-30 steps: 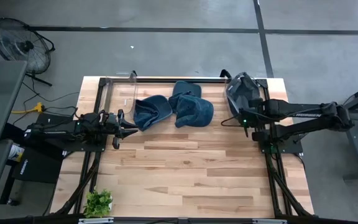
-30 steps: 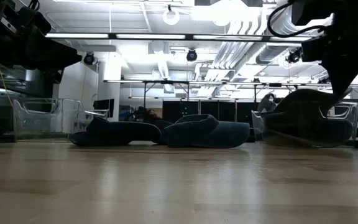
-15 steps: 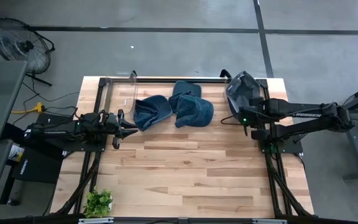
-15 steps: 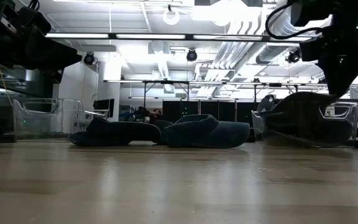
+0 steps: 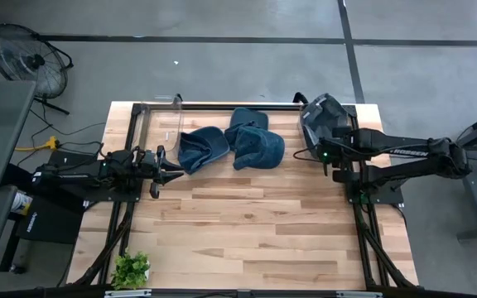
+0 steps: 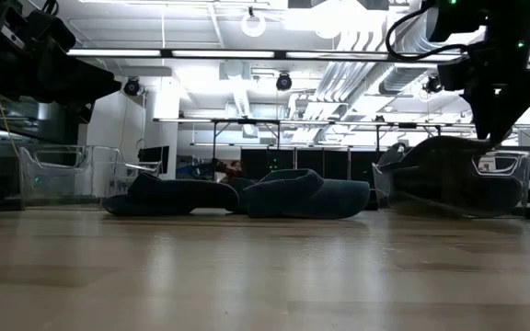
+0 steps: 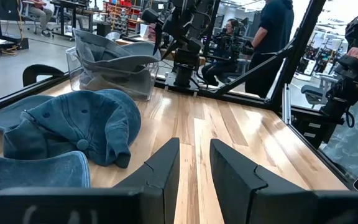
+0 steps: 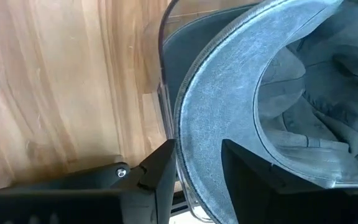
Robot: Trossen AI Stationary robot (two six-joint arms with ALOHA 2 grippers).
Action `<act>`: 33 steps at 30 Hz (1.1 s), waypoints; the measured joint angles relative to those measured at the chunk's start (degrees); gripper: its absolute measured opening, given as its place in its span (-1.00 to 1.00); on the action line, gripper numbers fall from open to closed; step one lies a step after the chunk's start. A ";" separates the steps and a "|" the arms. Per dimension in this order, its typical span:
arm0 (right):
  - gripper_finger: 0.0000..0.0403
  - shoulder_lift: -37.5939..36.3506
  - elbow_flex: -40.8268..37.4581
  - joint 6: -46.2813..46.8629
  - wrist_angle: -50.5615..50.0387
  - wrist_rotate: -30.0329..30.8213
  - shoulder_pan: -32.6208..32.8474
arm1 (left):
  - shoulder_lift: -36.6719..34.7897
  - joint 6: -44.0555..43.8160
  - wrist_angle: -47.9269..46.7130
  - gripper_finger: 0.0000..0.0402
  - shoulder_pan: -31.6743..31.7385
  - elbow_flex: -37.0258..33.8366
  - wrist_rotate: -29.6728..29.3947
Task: Pick & Place hat
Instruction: Put the gray cap into the right transparent bin
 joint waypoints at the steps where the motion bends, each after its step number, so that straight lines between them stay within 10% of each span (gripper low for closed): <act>1: -0.39 0.00 0.00 -0.16 0.01 0.06 -0.51 | 0.00 -0.02 0.00 -0.57 0.00 -0.01 0.00; 19: -0.37 0.00 0.02 0.31 3.58 -3.12 -4.59 | 0.02 0.00 0.00 -0.57 0.00 0.01 0.00; 33: 0.19 0.02 0.80 1.86 3.01 -10.46 -3.76 | 0.00 -0.02 0.00 -0.57 0.00 0.00 0.00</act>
